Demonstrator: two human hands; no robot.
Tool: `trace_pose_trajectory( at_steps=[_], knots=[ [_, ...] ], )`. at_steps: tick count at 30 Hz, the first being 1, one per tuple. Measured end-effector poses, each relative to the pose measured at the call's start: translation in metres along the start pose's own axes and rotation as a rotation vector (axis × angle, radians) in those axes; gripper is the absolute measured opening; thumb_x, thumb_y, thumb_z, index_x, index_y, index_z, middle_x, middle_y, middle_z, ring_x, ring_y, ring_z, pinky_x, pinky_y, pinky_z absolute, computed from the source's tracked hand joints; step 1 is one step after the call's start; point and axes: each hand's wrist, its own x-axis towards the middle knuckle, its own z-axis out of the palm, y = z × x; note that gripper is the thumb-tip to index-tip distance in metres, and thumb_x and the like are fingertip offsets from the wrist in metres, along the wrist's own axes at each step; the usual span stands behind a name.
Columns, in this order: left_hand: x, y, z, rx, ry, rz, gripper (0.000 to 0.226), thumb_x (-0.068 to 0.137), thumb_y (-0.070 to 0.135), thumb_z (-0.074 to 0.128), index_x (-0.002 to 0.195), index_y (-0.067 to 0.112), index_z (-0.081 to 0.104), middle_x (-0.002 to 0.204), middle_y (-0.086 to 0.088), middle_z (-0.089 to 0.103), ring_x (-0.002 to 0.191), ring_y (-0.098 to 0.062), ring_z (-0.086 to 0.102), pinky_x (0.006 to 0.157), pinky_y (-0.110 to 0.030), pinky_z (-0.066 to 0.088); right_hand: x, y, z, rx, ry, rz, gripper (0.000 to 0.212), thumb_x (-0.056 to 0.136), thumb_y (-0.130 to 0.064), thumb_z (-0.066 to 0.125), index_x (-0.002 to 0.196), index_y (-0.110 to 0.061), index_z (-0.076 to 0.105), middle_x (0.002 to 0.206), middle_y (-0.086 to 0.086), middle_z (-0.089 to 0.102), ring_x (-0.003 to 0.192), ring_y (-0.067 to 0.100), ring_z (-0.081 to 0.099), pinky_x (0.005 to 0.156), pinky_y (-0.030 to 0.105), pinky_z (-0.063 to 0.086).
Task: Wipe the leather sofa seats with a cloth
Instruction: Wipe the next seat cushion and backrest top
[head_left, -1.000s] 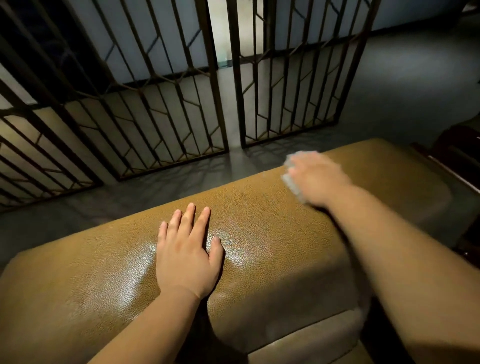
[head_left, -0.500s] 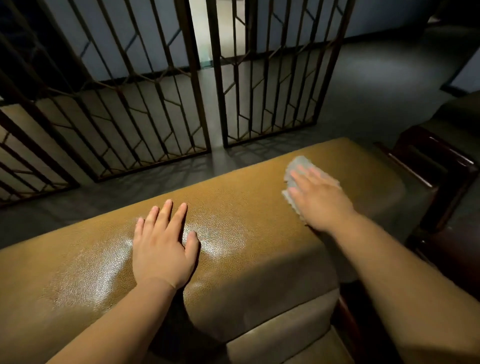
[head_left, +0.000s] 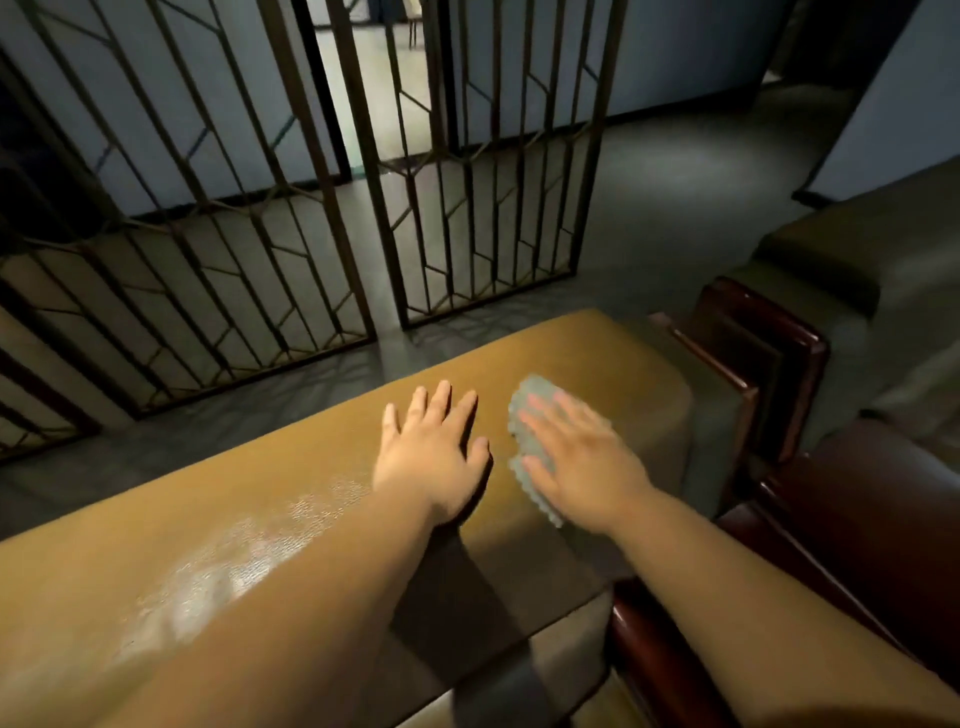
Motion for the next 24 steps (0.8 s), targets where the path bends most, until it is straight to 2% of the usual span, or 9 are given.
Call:
trace_pose_trajectory(
  at_steps=[4, 6, 9, 11, 13, 16, 19, 22, 24],
  knots=[
    [0.006, -0.008, 0.034, 0.055, 0.128, 0.034, 0.070, 0.100, 0.065, 0.017, 0.166, 0.041, 0.019, 0.175, 0.005, 0.016, 0.162, -0.024, 0.010, 0.131, -0.050, 0.006, 0.054, 0.101, -0.016, 0.020, 0.075, 0.331, 0.069, 0.097, -0.050, 0.022, 0.159, -0.021, 0.035, 0.167, 0.005, 0.030, 0.152, 0.026, 0.028, 0.125, 0.042, 0.024],
    [0.010, -0.013, 0.037, 0.053, 0.146, 0.046, 0.069, 0.100, 0.064, 0.022, 0.165, 0.041, 0.024, 0.174, 0.004, 0.022, 0.161, -0.025, 0.015, 0.131, -0.049, 0.008, 0.086, 0.105, -0.028, 0.041, 0.069, 0.412, 0.064, 0.098, -0.047, 0.023, 0.153, -0.020, 0.039, 0.162, 0.008, 0.035, 0.145, 0.028, 0.037, 0.121, 0.043, 0.029],
    [0.012, -0.012, 0.035, 0.055, 0.152, 0.059, 0.068, 0.099, 0.062, 0.028, 0.163, 0.040, 0.029, 0.172, 0.002, 0.026, 0.160, -0.027, 0.019, 0.131, -0.050, 0.011, 0.118, 0.033, -0.023, -0.003, 0.045, 0.206, 0.044, 0.097, -0.037, 0.036, 0.135, -0.025, 0.056, 0.147, 0.004, 0.046, 0.138, 0.026, 0.044, 0.116, 0.044, 0.036],
    [0.012, -0.012, 0.033, 0.043, 0.150, 0.057, 0.068, 0.098, 0.060, 0.031, 0.163, 0.039, 0.032, 0.172, 0.001, 0.029, 0.159, -0.028, 0.022, 0.130, -0.051, 0.014, 0.120, -0.016, -0.009, 0.022, 0.016, -0.066, 0.051, 0.098, -0.041, 0.034, 0.144, -0.029, 0.053, 0.157, 0.000, 0.044, 0.148, 0.026, 0.035, 0.123, 0.045, 0.028],
    [0.014, -0.014, 0.034, 0.040, 0.143, 0.052, 0.069, 0.098, 0.060, 0.032, 0.163, 0.037, 0.033, 0.171, 0.001, 0.030, 0.159, -0.027, 0.023, 0.129, -0.052, 0.016, 0.126, -0.006, -0.011, 0.041, -0.057, -0.165, 0.055, 0.106, -0.044, 0.035, 0.159, -0.028, 0.036, 0.170, -0.002, 0.026, 0.156, 0.023, 0.018, 0.128, 0.041, 0.011],
    [0.016, -0.016, 0.038, 0.050, 0.169, 0.050, 0.069, 0.098, 0.060, 0.032, 0.162, 0.035, 0.036, 0.171, 0.001, 0.031, 0.158, -0.027, 0.025, 0.129, -0.053, 0.018, 0.155, 0.072, -0.021, -0.048, -0.007, 0.072, 0.057, 0.105, -0.049, 0.027, 0.157, -0.025, 0.037, 0.165, 0.003, 0.031, 0.151, 0.024, 0.027, 0.125, 0.042, 0.022],
    [0.015, -0.016, 0.040, 0.045, 0.195, 0.064, 0.068, 0.098, 0.059, 0.033, 0.161, 0.034, 0.039, 0.170, 0.000, 0.034, 0.158, -0.028, 0.027, 0.128, -0.053, 0.018, 0.169, 0.114, -0.029, 0.076, -0.020, 0.388, 0.063, 0.105, -0.052, 0.019, 0.163, -0.025, 0.026, 0.170, 0.002, 0.023, 0.151, 0.027, 0.030, 0.123, 0.044, 0.027],
    [0.015, -0.016, 0.040, 0.031, 0.185, 0.058, 0.069, 0.098, 0.060, 0.033, 0.161, 0.034, 0.039, 0.169, 0.001, 0.034, 0.158, -0.028, 0.027, 0.129, -0.053, 0.018, 0.133, 0.077, -0.021, 0.062, 0.010, 0.388, 0.063, 0.107, -0.050, 0.018, 0.165, -0.027, 0.015, 0.174, 0.004, 0.008, 0.158, 0.029, 0.013, 0.128, 0.046, 0.014],
    [0.015, -0.016, 0.040, 0.045, 0.180, 0.057, 0.070, 0.097, 0.060, 0.031, 0.161, 0.035, 0.038, 0.170, 0.000, 0.034, 0.158, -0.028, 0.026, 0.129, -0.053, 0.017, 0.080, 0.038, -0.006, 0.040, 0.111, 0.291, 0.067, 0.104, -0.052, 0.019, 0.165, -0.027, 0.020, 0.174, 0.004, 0.010, 0.160, 0.029, 0.007, 0.130, 0.045, 0.007]
  ],
)
